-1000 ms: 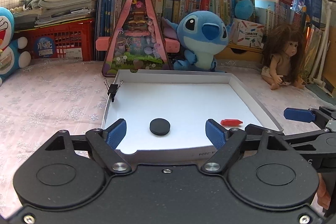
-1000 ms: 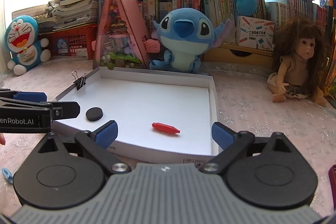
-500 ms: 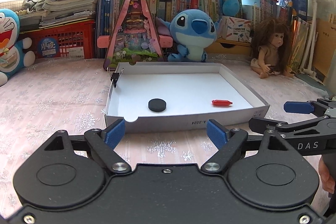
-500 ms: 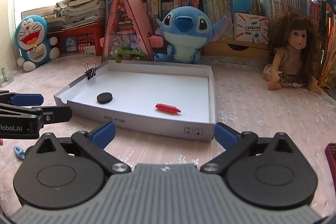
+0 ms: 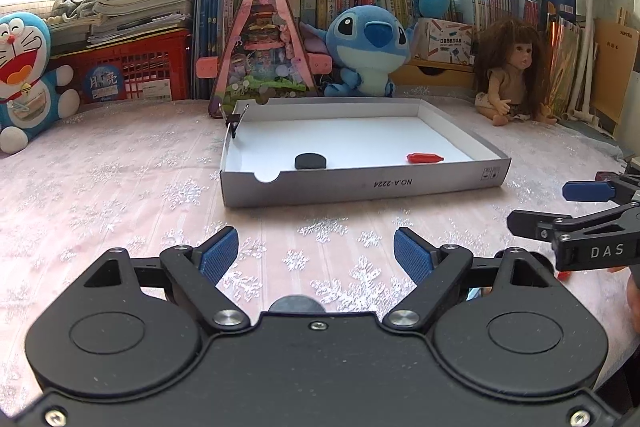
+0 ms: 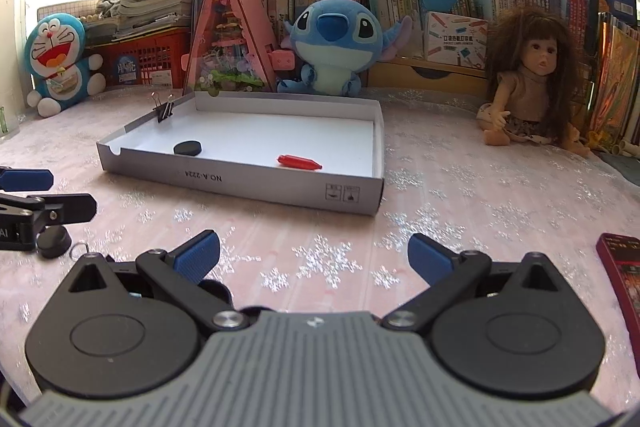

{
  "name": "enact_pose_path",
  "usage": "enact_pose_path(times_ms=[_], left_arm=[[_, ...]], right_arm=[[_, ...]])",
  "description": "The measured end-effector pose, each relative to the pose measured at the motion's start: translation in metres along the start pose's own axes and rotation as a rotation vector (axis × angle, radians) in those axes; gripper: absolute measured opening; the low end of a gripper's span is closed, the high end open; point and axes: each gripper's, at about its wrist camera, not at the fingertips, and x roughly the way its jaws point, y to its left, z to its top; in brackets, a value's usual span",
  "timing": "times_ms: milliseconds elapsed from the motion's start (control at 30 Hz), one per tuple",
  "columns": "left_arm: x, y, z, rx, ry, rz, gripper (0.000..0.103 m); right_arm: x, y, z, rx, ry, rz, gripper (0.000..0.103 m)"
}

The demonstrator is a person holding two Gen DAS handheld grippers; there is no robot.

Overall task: Organize rigid objects
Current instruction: 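Withdraw both grippers from the tray back toward the remaining objects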

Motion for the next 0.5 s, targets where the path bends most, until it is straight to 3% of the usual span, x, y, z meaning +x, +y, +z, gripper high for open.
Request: enact_pose_path(times_ms=[500], left_arm=[[-0.025,0.012,-0.026,0.0,-0.016,0.014,0.084]], right_arm=[[-0.023,-0.012,-0.023,-0.022,-0.008,-0.034,0.103]])
